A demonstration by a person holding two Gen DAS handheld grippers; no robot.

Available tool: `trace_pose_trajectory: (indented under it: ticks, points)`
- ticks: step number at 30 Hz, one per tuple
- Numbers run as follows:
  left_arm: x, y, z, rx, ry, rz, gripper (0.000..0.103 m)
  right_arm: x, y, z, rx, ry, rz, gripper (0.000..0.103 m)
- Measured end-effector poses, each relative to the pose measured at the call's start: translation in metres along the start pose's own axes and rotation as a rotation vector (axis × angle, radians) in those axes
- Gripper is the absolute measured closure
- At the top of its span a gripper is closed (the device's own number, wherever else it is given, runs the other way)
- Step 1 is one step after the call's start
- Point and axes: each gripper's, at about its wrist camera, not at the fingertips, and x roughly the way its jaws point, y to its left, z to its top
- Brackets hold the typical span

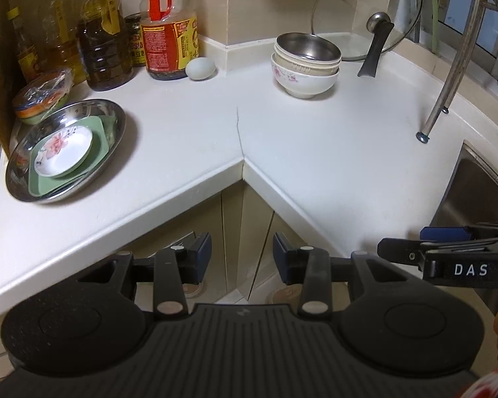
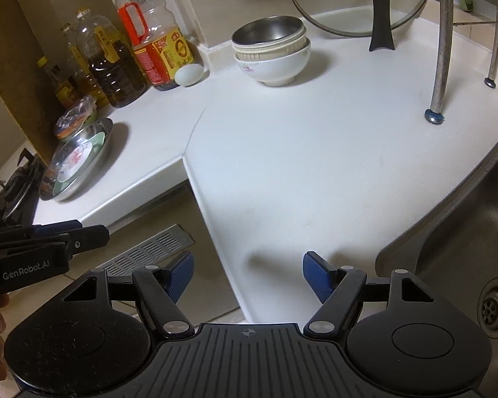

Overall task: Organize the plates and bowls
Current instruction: 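Pull the right tool back from the bowl stack, then move the right tool back to the rim of the bowl stack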

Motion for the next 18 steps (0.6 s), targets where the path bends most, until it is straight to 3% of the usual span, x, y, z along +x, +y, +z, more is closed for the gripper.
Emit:
trace_pose_trajectory:
  ticks: [11, 18]
  points:
    - [0.049, 0.01, 0.064, 0.031, -0.036, -0.041, 0.066, 0.023, -0.032, 0.045, 0.073, -0.048, -0.097, 0.03]
    - [0.092, 0.007, 0.127, 0.086, -0.097, -0.085, 0.067, 0.035, -0.056, 0.1, 0.146, -0.174, -0.14, 0.031]
